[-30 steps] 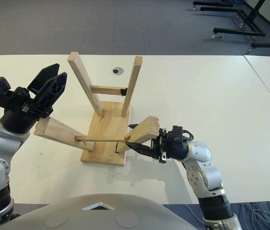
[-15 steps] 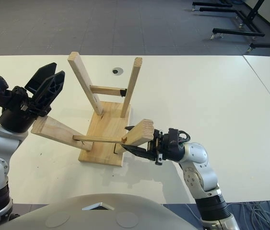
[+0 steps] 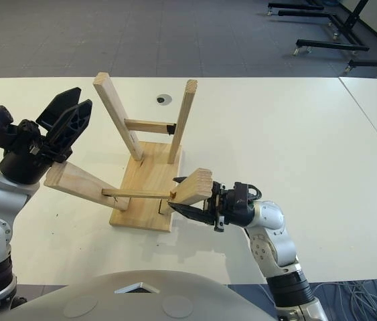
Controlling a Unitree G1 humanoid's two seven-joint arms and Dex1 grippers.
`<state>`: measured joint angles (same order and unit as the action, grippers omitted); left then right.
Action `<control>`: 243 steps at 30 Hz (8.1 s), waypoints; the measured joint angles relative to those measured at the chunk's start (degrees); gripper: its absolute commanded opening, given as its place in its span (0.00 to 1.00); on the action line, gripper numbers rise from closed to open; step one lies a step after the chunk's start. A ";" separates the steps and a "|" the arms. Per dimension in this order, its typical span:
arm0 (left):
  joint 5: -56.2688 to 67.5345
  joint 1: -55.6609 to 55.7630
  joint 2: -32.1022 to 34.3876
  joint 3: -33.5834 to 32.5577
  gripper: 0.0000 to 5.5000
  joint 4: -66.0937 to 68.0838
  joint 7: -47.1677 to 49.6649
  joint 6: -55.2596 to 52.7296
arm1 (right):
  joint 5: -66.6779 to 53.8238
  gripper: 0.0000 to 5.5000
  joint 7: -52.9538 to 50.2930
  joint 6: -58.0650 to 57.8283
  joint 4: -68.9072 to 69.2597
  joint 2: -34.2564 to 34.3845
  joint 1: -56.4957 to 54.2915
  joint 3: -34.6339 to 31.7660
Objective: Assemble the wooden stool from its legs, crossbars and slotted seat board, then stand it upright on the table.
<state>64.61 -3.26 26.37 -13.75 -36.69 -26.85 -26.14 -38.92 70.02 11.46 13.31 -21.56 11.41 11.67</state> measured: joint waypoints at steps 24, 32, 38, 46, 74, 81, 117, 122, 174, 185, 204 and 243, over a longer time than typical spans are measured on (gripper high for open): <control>-0.96 0.11 0.05 -0.07 0.62 0.24 0.71 1.07 | 1.29 0.38 -5.10 -3.80 2.02 -0.88 -0.86 1.92; -1.55 -0.04 0.03 2.39 0.62 1.05 -0.08 -0.08 | 2.60 0.57 -7.78 -11.59 7.16 -2.39 -1.57 5.42; -2.26 -0.02 0.02 2.38 0.62 1.30 -0.57 -0.08 | 2.93 0.75 -8.90 -11.96 8.66 -1.53 -2.50 4.89; -3.06 0.05 -0.19 2.14 0.62 1.37 -1.03 0.01 | 4.24 0.98 -12.61 -10.31 11.50 -1.66 -2.86 -0.64; -3.82 23.18 14.89 2.35 0.62 15.20 -24.34 -7.85 | -7.81 0.98 -15.29 -11.87 18.76 -3.52 -0.91 -8.13; -8.92 26.97 18.15 12.85 0.62 16.18 -33.99 -13.84 | -20.34 0.98 -18.62 -19.73 25.13 -7.94 -4.97 -14.84; -24.77 32.15 16.35 29.77 0.62 16.64 -42.42 -19.99 | -13.22 0.98 -15.88 -25.05 23.30 -3.90 -7.63 -7.07; -25.99 32.14 16.07 30.11 0.62 16.88 -42.68 -19.62 | -12.69 0.98 -15.31 -25.05 23.15 -3.86 -7.68 -6.79; -34.30 30.78 10.90 27.91 0.62 17.53 -34.46 -9.40 | -8.34 0.98 -14.63 -23.69 21.94 -2.22 -8.39 -6.04; -23.32 27.69 15.25 0.96 0.62 18.39 -32.34 -7.79 | -6.71 0.98 -14.08 -21.26 19.20 -1.12 -9.08 -6.62; -19.66 -2.31 27.71 -8.28 0.62 18.43 -57.34 -5.96 | -7.36 0.98 -10.24 -21.42 15.77 -2.39 -11.36 -7.67; -15.87 8.23 26.93 -2.77 0.62 19.24 -51.71 -7.50 | -7.08 0.98 -6.38 -23.32 14.13 -3.30 -13.10 -6.42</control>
<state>48.74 4.97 53.29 -16.51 -17.44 -78.56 -33.64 -46.00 63.63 -11.86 27.44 -24.86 -1.69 5.24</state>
